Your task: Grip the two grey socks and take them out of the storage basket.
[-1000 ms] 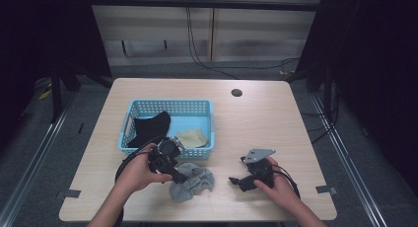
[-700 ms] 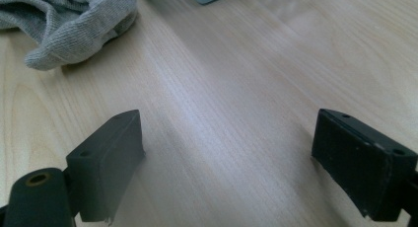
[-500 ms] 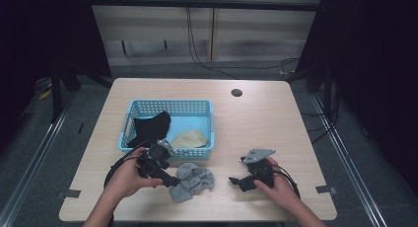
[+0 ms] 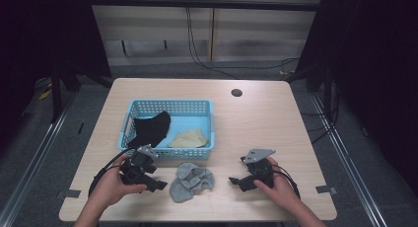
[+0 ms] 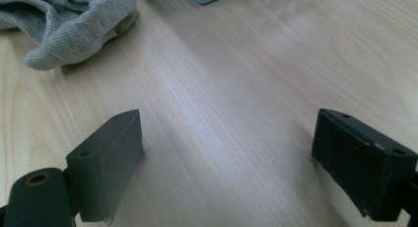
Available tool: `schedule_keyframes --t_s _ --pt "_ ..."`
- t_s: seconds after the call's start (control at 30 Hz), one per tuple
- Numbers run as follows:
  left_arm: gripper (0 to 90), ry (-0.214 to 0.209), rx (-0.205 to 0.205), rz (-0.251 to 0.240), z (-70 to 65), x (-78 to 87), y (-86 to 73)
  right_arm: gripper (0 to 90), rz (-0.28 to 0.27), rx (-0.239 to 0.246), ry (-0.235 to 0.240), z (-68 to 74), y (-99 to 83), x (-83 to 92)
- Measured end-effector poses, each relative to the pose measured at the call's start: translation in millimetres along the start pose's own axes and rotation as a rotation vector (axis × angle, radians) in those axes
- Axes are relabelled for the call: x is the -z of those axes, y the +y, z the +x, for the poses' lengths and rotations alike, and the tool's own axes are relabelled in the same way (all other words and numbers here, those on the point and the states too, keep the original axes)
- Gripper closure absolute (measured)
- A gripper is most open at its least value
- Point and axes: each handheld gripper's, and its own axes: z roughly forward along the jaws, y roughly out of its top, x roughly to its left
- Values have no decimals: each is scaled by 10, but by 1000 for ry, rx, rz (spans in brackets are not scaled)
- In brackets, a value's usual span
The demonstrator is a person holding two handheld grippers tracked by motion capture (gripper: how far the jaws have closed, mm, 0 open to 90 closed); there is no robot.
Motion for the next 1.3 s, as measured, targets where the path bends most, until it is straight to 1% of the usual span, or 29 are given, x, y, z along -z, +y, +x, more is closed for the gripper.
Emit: schedule_keyframes --t_s 0.03,0.07,0.17,0.23,0.27,0.33,0.4,0.43,0.5,0.53,0.57,0.6,0.67,0.73,0.8,0.83,0.87,0.9,0.97,1.07,1.13,1.17,1.2,1.23,1.3 --pt "257 5 -2 1 14 2 -19 116 0 0 0 0 0 0" --pt "257 17 -6 -10 41 -3 -59 117 0 0 0 0 0 0" --pt "256 28 -5 -28 86 -13 -127 116 0 0 0 0 0 0" --pt "254 31 -14 -37 119 -25 -166 116 0 0 0 0 0 0" --pt "252 31 -14 -49 140 -45 -198 116 0 0 0 0 0 0" --pt "250 33 -17 -49 173 -63 -234 117 0 0 0 0 0 0" --pt "249 35 -8 -50 199 -87 -273 117 0 0 0 0 0 0" --pt "249 39 -9 -46 208 -91 -284 117 0 0 0 0 0 0" --pt "248 42 -13 -62 228 -115 -320 116 0 0 0 0 0 0" --pt "243 47 -27 -65 240 -120 -335 117 0 0 0 0 0 0" --pt "234 52 -33 -80 243 -129 -345 116 0 0 0 0 0 0" --pt "227 59 -50 -95 251 -135 -360 117 0 0 0 0 0 0" --pt "225 66 -58 -108 256 -141 -372 117 0 0 0 0 0 0" --pt "214 67 -83 -122 259 -153 -389 116 0 0 0 0 0 0" --pt "197 84 -111 -136 249 -169 -413 116 0 0 0 0 0 0" --pt "184 79 -125 -140 252 -174 -422 116 0 0 0 0 0 0" --pt "179 82 -127 -151 245 -180 -431 117 0 0 0 0 0 0" --pt "176 84 -141 -152 248 -180 -442 116 0 0 0 0 0 0" --pt "176 84 -140 -169 243 -188 -457 116 0 0 0 0 0 0" --pt "171 94 -164 -181 246 -194 -482 117 0 1 0 0 0 0" --pt "166 94 -172 -193 247 -202 -497 117 0 0 0 0 0 0" --pt "166 104 -180 -191 244 -201 -502 116 0 0 0 0 0 0" --pt "163 97 -181 -204 251 -208 -511 117 0 0 0 1 0 0" --pt "157 100 -187 -204 258 -205 -518 116 0 1 0 0 0 0" --pt "155 95 -184 -233 271 -214 -545 116 0 1 0 0 0 0"
